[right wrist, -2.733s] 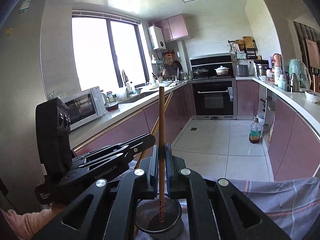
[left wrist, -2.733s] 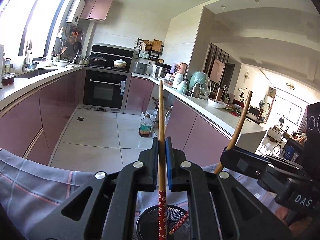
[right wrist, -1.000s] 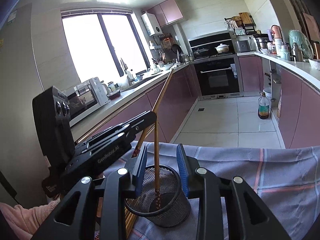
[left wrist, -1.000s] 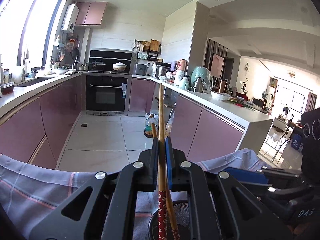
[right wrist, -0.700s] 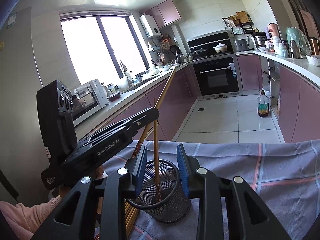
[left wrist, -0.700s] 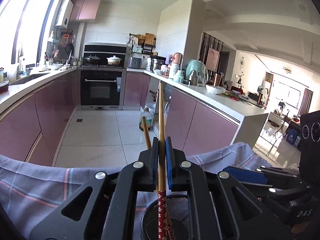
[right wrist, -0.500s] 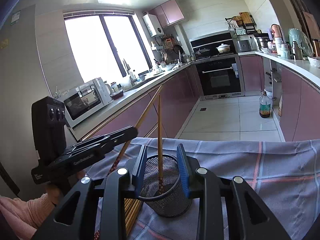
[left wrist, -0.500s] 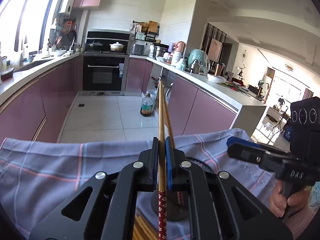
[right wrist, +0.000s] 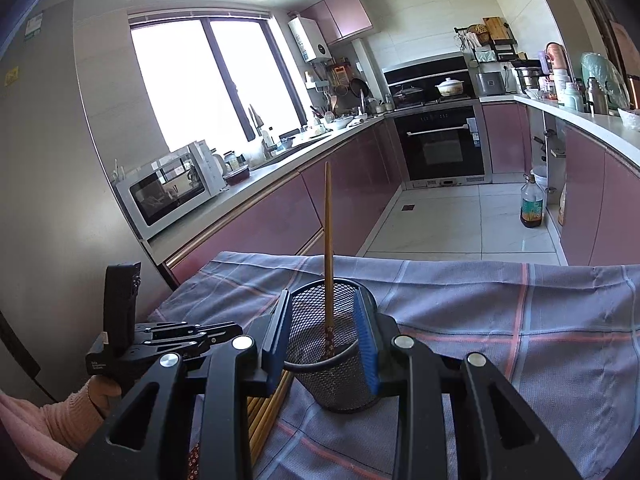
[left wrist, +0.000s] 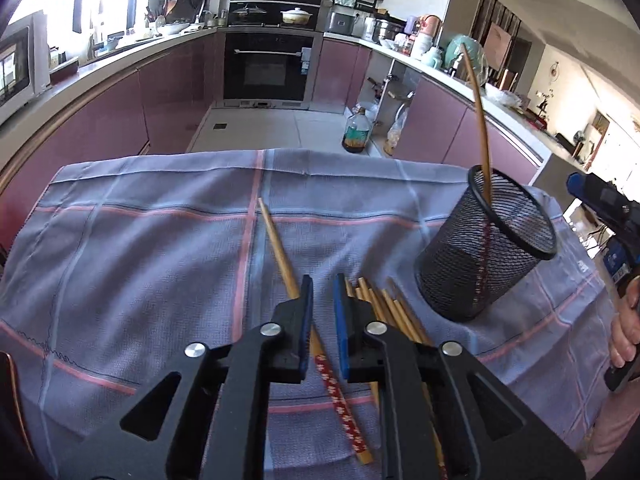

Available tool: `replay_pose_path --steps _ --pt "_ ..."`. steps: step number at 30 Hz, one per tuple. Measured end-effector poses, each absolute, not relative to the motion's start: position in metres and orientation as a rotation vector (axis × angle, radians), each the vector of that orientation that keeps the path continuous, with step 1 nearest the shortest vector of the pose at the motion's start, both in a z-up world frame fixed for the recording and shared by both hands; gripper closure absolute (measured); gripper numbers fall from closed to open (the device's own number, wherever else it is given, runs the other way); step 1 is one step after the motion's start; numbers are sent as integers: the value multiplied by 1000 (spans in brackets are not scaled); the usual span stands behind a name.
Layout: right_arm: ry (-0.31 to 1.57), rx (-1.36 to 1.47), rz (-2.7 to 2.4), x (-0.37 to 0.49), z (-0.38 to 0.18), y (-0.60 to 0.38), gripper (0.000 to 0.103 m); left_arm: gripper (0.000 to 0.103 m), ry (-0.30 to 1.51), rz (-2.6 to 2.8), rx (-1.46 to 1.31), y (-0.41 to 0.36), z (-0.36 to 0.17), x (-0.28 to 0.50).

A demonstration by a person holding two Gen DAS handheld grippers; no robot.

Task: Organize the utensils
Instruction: 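Grasp another chopstick from the pile with the left gripper while the right holds its chopstick in the cup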

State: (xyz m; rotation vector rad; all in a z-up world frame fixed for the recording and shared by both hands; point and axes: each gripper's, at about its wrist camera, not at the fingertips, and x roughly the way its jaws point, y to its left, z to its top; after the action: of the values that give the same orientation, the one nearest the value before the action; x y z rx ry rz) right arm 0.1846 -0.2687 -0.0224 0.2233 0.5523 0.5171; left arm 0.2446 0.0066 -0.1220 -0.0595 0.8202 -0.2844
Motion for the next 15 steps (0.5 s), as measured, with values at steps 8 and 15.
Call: replay_pose_path --steps 8,15 --pt "567 220 520 183 -29 -268 69 77 929 -182 41 -5 -137 296" --pt "577 219 518 185 -32 -266 69 85 960 -169 97 -23 -144 322"
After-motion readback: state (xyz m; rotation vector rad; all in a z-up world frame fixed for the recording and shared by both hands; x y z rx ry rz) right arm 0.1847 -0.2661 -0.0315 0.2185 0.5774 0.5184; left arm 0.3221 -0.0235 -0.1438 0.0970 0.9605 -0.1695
